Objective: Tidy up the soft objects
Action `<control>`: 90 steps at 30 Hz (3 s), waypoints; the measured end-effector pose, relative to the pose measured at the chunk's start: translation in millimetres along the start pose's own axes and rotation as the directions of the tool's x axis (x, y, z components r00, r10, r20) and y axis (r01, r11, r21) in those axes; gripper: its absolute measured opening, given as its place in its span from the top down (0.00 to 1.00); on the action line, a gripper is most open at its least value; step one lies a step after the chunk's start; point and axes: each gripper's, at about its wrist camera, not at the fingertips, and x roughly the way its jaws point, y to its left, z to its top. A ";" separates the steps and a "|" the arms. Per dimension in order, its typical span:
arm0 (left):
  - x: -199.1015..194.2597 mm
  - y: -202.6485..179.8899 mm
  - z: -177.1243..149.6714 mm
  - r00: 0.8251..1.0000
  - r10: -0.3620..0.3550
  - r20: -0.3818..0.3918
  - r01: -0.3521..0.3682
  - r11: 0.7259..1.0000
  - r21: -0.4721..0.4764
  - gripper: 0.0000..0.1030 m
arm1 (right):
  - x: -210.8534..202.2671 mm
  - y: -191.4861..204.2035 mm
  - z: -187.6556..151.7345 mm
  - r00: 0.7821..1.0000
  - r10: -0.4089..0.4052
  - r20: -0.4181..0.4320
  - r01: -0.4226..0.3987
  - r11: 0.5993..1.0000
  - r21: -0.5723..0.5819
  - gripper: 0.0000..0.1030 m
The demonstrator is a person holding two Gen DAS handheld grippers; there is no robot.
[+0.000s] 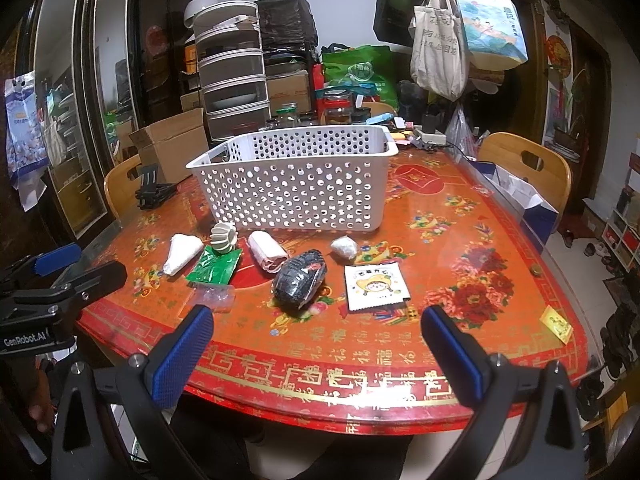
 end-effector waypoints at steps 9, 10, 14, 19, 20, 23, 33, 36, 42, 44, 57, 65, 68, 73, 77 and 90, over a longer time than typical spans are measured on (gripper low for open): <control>83.0 40.9 -26.1 0.988 0.022 -0.156 -0.033 0.997 -0.065 0.00 | 61.5 -38.6 -25.2 0.999 -0.052 -0.009 0.052 0.996 0.066 0.00; 90.5 47.4 -29.0 0.985 0.009 -0.174 -0.025 0.995 -0.091 0.00 | 66.8 -42.1 -27.8 0.998 -0.058 -0.021 0.059 0.995 0.076 0.00; 109.6 70.6 -32.8 0.981 -0.025 -0.194 -0.005 0.989 -0.150 0.00 | 87.9 -51.7 -29.9 0.996 -0.021 -0.090 0.030 0.994 0.107 0.00; 131.3 82.9 -18.9 0.975 0.022 -0.220 -0.048 0.992 -0.113 0.00 | 109.5 -60.6 -20.6 0.991 -0.033 -0.131 0.043 0.997 0.070 0.02; 136.5 85.2 -15.7 0.974 0.029 -0.227 -0.056 0.992 -0.110 0.00 | 113.9 -62.7 -17.6 0.990 -0.033 -0.140 0.043 0.997 0.068 0.03; 153.2 88.7 -6.1 0.969 0.038 -0.246 -0.064 0.993 -0.097 0.00 | 123.6 -67.9 -9.1 0.987 -0.047 -0.156 0.056 0.997 0.060 0.07; 195.2 95.4 14.0 0.953 0.022 -0.303 -0.053 0.994 -0.096 0.14 | 145.9 -65.9 3.9 0.978 -0.014 -0.210 0.016 1.000 0.009 0.17; 201.6 99.2 13.8 0.950 0.020 -0.313 -0.054 0.993 -0.103 0.24 | 151.4 -63.2 7.8 0.975 -0.017 -0.222 0.015 1.000 -0.009 0.19; 204.6 99.8 13.9 0.951 0.027 -0.307 -0.057 0.994 -0.089 0.33 | 158.3 -54.0 9.7 0.971 -0.059 -0.230 0.044 0.997 -0.070 0.33; 204.3 97.2 13.5 0.952 0.030 -0.305 -0.055 0.996 -0.075 0.39 | 158.8 -54.4 10.0 0.972 -0.058 -0.229 0.043 0.996 -0.074 0.35; 198.8 96.2 11.5 0.959 0.001 -0.283 -0.023 0.997 -0.074 0.59 | 152.4 -50.1 6.7 0.978 -0.044 -0.205 0.026 0.996 -0.090 0.80; 185.9 93.3 13.1 0.972 0.009 -0.234 -0.024 0.998 -0.064 0.69 | 144.3 -53.4 9.5 0.983 -0.006 -0.183 -0.003 0.999 -0.050 0.88; 175.4 90.1 16.3 0.978 0.011 -0.207 -0.022 0.998 -0.054 0.69 | 140.1 -52.6 12.8 0.986 -0.002 -0.167 -0.007 0.999 -0.050 0.88; 155.6 88.3 27.3 0.986 0.017 -0.168 -0.026 0.998 -0.052 0.69 | 129.0 -55.6 22.4 0.992 0.015 -0.125 -0.020 0.999 -0.039 0.88; 137.9 84.2 38.7 0.991 0.016 -0.133 -0.023 0.999 -0.046 0.69 | 119.4 -56.4 34.7 0.995 0.033 -0.093 -0.037 0.998 -0.041 0.88; 103.5 76.7 79.5 0.997 0.011 -0.073 -0.013 1.000 -0.024 0.69 | 90.2 -51.8 78.2 0.998 0.058 0.000 -0.057 0.996 -0.074 0.88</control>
